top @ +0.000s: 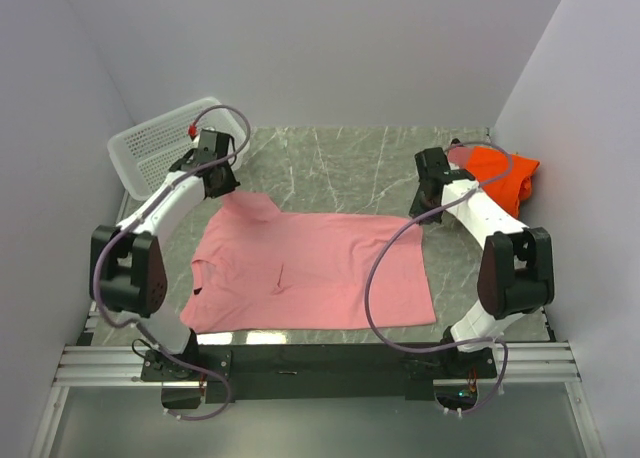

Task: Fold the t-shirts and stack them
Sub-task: Fold the tshirt

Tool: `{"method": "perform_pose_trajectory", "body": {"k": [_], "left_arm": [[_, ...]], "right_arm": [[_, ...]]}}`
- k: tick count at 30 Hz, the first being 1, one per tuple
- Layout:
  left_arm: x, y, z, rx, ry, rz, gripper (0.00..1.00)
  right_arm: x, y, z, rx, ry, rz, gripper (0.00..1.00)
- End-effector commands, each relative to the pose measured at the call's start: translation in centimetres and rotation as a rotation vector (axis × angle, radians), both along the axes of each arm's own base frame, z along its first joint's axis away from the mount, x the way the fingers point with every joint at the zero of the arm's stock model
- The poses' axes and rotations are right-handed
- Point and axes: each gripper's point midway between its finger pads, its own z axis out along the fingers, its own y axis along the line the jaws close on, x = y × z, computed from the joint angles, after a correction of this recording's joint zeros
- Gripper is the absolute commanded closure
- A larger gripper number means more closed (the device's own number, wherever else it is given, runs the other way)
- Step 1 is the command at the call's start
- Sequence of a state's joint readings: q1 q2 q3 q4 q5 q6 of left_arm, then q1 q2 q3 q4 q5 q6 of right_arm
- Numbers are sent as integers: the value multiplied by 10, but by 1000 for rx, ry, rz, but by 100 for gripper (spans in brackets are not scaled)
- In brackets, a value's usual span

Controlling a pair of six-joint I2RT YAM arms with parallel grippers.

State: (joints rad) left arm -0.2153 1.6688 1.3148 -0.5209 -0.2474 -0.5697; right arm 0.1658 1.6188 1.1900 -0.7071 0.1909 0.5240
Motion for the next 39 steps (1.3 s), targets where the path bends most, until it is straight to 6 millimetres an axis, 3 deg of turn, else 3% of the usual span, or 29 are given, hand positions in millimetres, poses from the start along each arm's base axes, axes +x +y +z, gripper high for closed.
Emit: {"method": "perform_pose_trajectory", "body": {"k": [1, 10, 19, 27, 39], "left_arm": [[-33, 1, 10, -52, -19, 12, 99], [-121, 8, 3, -131, 14, 33, 99], [-177, 24, 4, -157, 21, 123, 99], [-198, 29, 13, -179, 21, 174, 100], [-228, 35, 5, -188, 85, 227, 100]], "right_arm": [[-29, 1, -2, -1, 42, 35, 100], [-61, -8, -3, -30, 72, 21, 100], [-85, -19, -1, -79, 97, 3, 100], [-104, -20, -9, -75, 121, -2, 100], [-131, -26, -18, -105, 147, -10, 100]]}}
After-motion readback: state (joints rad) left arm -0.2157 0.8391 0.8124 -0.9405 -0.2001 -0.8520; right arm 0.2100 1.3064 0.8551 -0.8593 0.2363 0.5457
